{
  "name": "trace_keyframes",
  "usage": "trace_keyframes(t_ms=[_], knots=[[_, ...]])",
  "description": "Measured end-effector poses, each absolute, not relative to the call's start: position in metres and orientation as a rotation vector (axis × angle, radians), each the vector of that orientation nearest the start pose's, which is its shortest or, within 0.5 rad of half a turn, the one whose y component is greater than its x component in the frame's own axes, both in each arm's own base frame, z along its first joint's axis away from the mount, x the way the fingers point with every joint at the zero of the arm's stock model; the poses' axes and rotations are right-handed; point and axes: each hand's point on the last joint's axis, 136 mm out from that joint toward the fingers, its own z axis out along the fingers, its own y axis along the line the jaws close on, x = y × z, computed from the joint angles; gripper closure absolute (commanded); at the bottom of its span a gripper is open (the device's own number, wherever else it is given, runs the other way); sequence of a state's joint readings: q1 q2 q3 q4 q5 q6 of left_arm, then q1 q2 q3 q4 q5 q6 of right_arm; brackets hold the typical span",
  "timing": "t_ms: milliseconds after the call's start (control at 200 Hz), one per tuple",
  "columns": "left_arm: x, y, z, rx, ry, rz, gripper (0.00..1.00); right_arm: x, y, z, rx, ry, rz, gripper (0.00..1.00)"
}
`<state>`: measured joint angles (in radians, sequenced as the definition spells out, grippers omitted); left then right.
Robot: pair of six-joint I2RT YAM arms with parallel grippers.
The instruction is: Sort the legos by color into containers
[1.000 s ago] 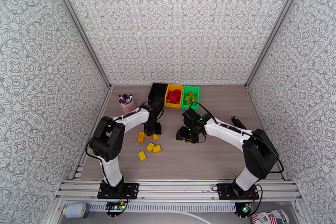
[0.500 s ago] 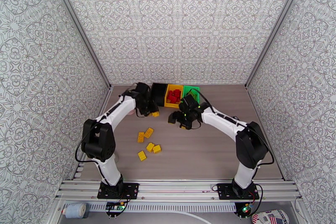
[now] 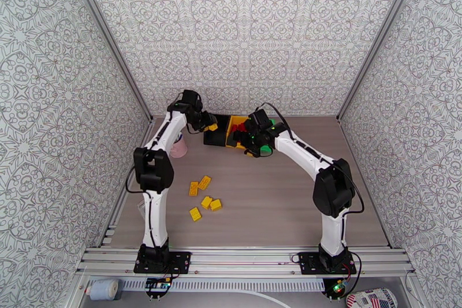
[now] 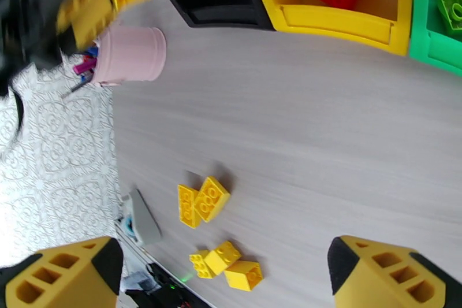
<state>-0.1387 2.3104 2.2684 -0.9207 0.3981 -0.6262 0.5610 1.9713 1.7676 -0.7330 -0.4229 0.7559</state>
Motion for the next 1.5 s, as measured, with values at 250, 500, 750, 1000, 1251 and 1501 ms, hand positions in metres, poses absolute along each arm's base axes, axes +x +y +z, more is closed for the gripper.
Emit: trace_keyframes(t_ms=[250, 500, 750, 1000, 1251, 1501], knots=[[0.582, -0.149, 0.163, -0.465, 2.553, -0.854, 0.31, 0.392, 0.320, 0.176, 0.066, 2.762, 0.908, 0.01], [0.556, -0.148, 0.157, -0.457, 2.618, -0.798, 0.31, 0.385, 0.299, 0.161, 0.094, 2.807, 0.834, 0.01], [0.469, -0.135, 0.180, -0.420, 2.681, -0.631, 0.31, 0.361, 0.285, 0.147, 0.130, 2.834, 0.837, 0.01], [0.387, -0.114, 0.150, -0.397, 2.793, -0.438, 0.34, 0.341, 0.288, 0.118, 0.140, 2.895, 0.901, 0.11], [0.346, -0.125, 0.108, -0.159, 2.937, -0.297, 0.39, 0.307, 0.320, 0.106, 0.030, 2.937, 0.960, 0.15], [0.340, -0.133, 0.062, 0.042, 3.059, -0.207, 0.41, 0.271, 0.339, 0.086, -0.014, 2.987, 0.969, 0.16]])
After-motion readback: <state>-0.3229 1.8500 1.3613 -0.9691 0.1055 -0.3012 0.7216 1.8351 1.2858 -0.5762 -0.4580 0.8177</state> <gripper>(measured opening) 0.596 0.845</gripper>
